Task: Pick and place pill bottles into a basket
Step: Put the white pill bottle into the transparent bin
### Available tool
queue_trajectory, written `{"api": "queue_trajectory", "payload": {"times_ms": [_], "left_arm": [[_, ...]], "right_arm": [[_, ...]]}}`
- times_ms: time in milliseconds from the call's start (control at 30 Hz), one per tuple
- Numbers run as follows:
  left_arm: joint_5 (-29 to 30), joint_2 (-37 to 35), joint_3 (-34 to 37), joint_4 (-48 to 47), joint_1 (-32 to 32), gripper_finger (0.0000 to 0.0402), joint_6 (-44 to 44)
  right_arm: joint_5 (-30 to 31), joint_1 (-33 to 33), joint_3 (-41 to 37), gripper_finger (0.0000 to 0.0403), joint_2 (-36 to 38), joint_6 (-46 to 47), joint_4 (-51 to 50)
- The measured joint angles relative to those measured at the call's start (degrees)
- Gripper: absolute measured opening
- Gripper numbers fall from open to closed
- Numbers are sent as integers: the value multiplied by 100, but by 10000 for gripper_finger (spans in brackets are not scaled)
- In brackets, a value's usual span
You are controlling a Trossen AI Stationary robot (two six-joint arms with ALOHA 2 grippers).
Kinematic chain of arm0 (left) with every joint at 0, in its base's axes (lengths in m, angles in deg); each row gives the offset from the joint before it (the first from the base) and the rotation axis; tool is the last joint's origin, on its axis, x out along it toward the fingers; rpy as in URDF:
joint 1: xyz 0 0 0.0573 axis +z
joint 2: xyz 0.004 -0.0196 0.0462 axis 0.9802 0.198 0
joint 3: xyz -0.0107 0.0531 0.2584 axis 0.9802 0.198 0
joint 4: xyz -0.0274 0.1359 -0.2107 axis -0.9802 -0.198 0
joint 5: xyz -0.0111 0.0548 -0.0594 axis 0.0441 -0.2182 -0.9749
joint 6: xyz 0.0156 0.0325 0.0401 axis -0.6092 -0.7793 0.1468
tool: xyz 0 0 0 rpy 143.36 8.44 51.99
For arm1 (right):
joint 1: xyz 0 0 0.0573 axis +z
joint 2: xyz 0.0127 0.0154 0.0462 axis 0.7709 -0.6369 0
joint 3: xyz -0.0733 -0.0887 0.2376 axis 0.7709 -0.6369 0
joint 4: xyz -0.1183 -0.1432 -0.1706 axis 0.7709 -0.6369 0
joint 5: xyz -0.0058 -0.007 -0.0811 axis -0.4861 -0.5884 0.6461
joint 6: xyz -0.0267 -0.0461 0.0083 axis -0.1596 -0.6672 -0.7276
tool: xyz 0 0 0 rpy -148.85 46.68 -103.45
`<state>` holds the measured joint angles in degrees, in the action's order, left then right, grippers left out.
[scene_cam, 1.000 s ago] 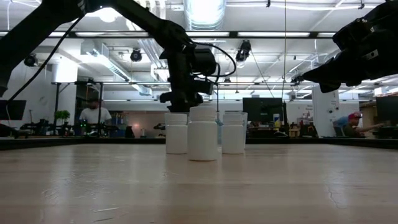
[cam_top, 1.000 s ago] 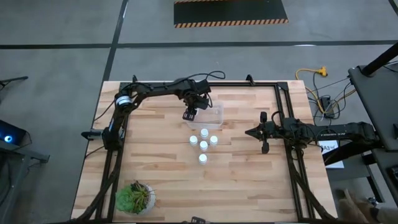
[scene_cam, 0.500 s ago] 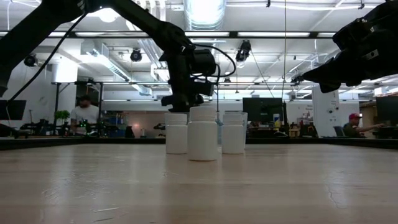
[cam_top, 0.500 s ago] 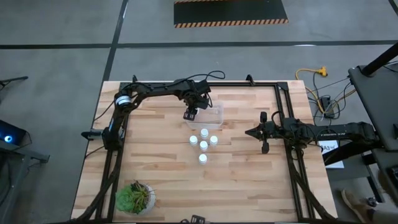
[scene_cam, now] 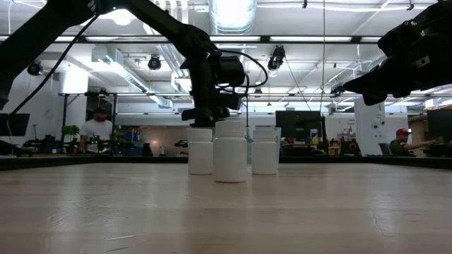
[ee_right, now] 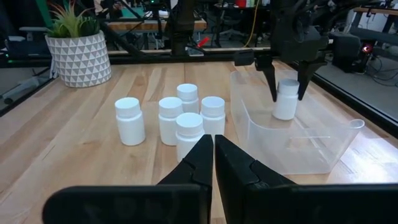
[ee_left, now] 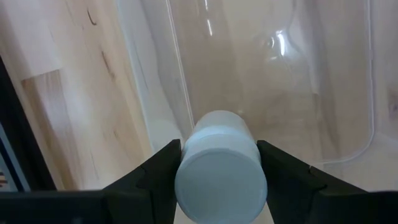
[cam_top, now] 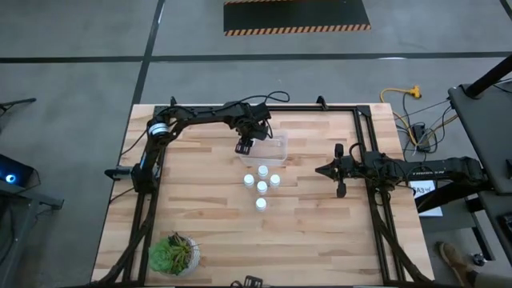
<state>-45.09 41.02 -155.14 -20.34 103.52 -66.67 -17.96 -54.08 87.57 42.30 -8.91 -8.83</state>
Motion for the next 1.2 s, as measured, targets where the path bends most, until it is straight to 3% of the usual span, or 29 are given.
{"api": "queue_trajectory", "payload": {"times_ms": [1200], "left_arm": [[59,2,7,-39,19,182,35]], "right_arm": [[0,0,0,9,0,-3,-2]]}}
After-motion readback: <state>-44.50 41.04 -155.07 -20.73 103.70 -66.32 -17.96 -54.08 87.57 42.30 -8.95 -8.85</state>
